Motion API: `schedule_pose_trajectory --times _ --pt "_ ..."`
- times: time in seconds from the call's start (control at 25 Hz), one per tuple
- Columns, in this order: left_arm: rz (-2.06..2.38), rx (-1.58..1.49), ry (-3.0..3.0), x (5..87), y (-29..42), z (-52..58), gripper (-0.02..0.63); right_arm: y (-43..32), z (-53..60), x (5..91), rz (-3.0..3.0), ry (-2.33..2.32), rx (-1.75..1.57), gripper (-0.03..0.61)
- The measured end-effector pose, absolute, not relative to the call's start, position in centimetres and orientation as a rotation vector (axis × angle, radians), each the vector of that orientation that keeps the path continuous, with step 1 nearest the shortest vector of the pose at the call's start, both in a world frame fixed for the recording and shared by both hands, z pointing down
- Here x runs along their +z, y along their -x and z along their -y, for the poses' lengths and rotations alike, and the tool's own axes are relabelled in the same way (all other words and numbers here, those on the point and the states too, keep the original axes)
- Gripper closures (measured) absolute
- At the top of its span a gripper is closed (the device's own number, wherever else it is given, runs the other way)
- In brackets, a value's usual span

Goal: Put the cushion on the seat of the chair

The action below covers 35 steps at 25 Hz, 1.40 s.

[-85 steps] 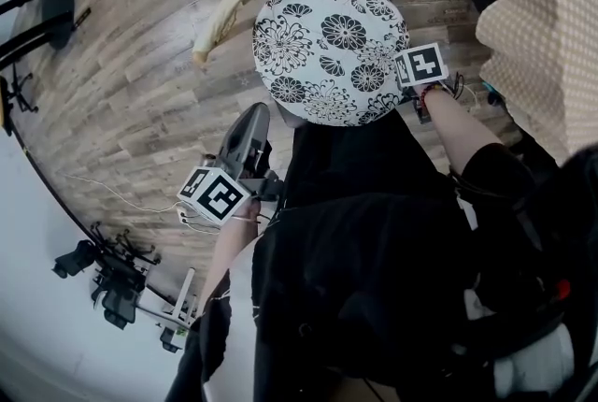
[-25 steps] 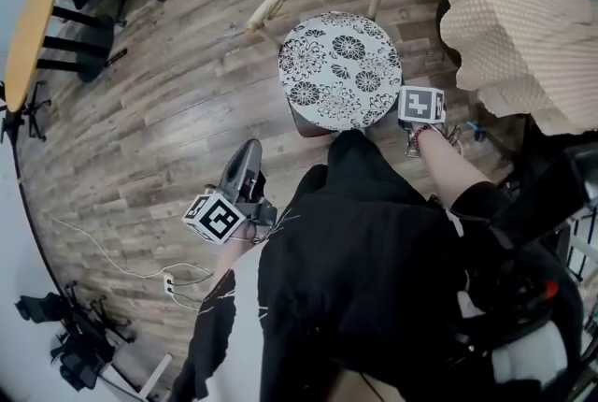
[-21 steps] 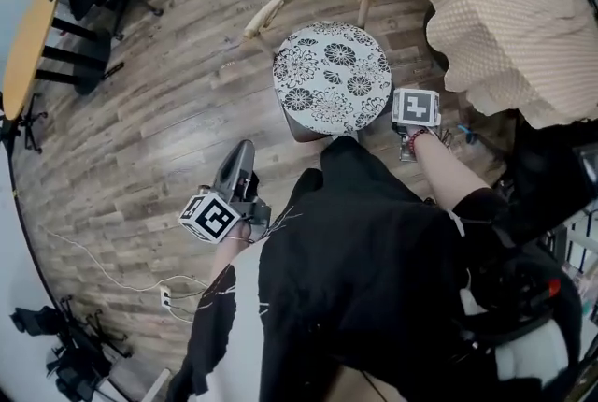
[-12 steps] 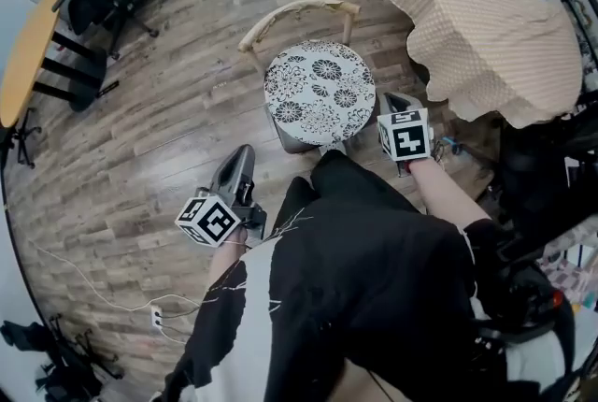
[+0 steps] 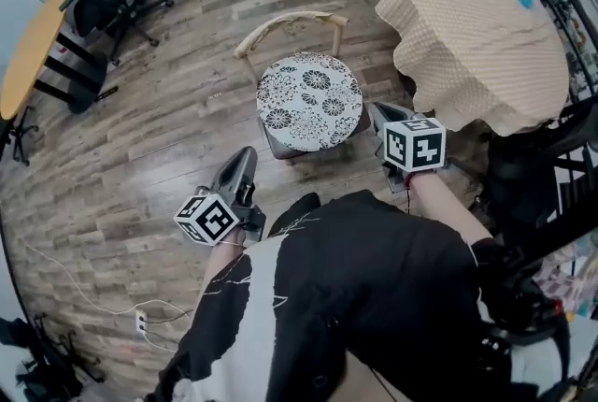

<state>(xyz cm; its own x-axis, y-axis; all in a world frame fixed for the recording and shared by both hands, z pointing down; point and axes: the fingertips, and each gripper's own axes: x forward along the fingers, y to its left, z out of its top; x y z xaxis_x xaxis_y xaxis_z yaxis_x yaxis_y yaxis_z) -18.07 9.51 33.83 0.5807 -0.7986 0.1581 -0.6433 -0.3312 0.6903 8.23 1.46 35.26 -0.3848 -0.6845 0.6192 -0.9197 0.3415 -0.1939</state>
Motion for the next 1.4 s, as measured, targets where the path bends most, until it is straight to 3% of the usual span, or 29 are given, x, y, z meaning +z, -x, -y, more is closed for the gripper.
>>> schedule_pose_trajectory --times 1.4 --pt "1.294 -0.293 -1.947 33.9 0.6 -24.2 0.601 -23.8 -15.3 38.7 2.229 -1.090 0.801 0.563"
